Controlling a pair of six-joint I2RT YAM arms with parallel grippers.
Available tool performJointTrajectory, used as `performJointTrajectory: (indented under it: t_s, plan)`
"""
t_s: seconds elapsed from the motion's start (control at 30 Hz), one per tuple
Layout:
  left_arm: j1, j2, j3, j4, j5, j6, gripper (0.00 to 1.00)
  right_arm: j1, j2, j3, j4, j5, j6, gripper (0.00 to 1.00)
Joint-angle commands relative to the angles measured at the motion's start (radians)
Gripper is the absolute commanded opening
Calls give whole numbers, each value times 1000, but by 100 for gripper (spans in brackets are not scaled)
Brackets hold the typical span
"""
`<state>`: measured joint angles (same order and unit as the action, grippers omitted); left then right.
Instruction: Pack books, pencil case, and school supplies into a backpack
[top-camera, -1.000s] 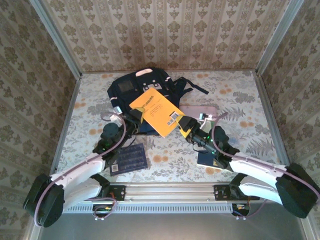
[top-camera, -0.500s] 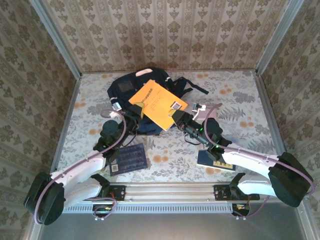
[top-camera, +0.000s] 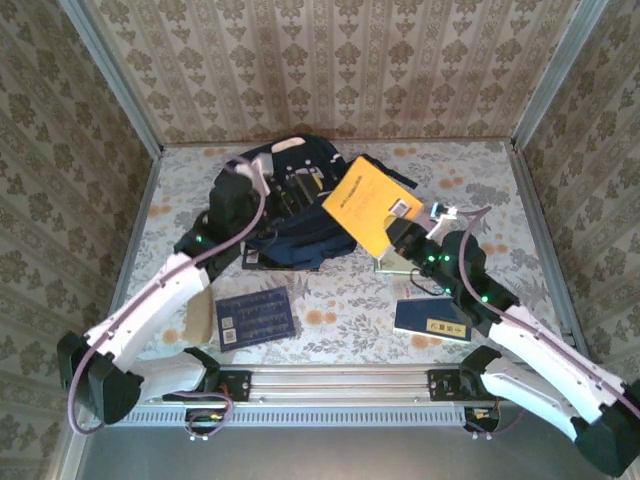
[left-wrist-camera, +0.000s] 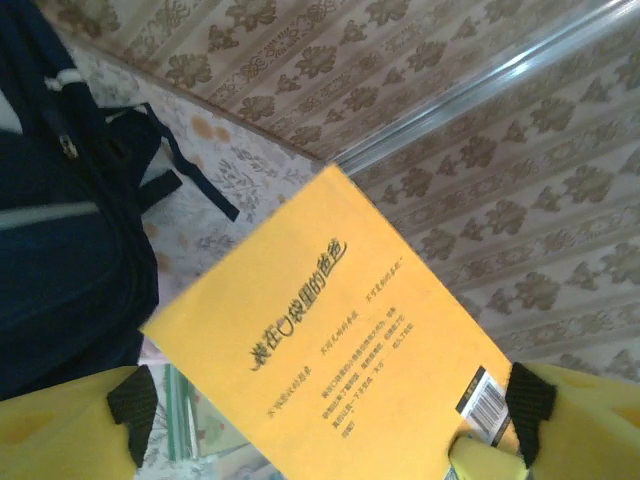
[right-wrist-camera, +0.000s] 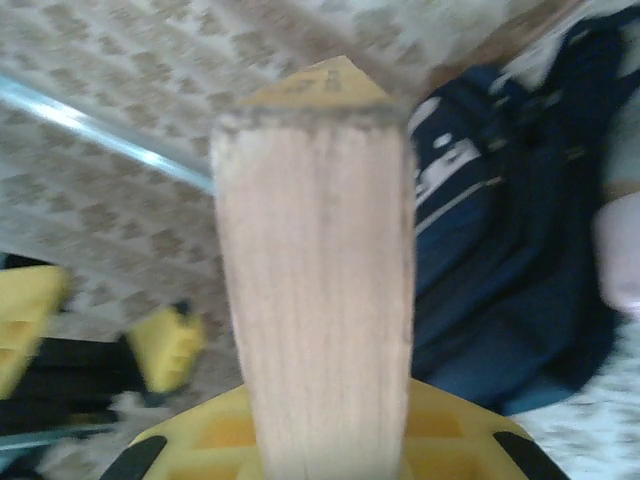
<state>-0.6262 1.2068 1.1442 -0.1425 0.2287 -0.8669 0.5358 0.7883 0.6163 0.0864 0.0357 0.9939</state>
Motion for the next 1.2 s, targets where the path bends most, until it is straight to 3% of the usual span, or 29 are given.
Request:
performJointTrajectory:
  t_s: [0.0, 0.1, 0.27, 0.4, 0.5, 0.7, 0.87, 1.0, 1.17]
  plan:
    - [29, 128, 137, -440, 40, 444, 100, -77, -64, 52, -227, -36, -151, 0]
    - [60, 260, 261, -538, 82, 596, 100, -143, -82, 65, -302, -116, -200, 0]
    - [159, 495, 477, -649, 92, 717, 100, -204, -91, 79, -380, -204, -263, 0]
    - [255, 680, 601, -672, 303, 748, 100, -222, -87, 97, -428, -243, -309, 0]
    - [295, 801, 686, -706, 376, 753, 100, -233, -85, 110, -454, -266, -336, 0]
    - [347, 913, 709, -639, 597, 728, 80, -252, -69, 132, -481, -312, -369, 0]
    - [341, 983, 751, -685, 650, 738, 70, -256, -56, 144, -491, -320, -385, 0]
    - [328, 973, 710, -641, 726, 713, 48, -256, -41, 142, -483, -320, -388, 0]
    - [316, 958, 676, -649, 730, 731, 29, -258, -26, 125, -459, -327, -374, 0]
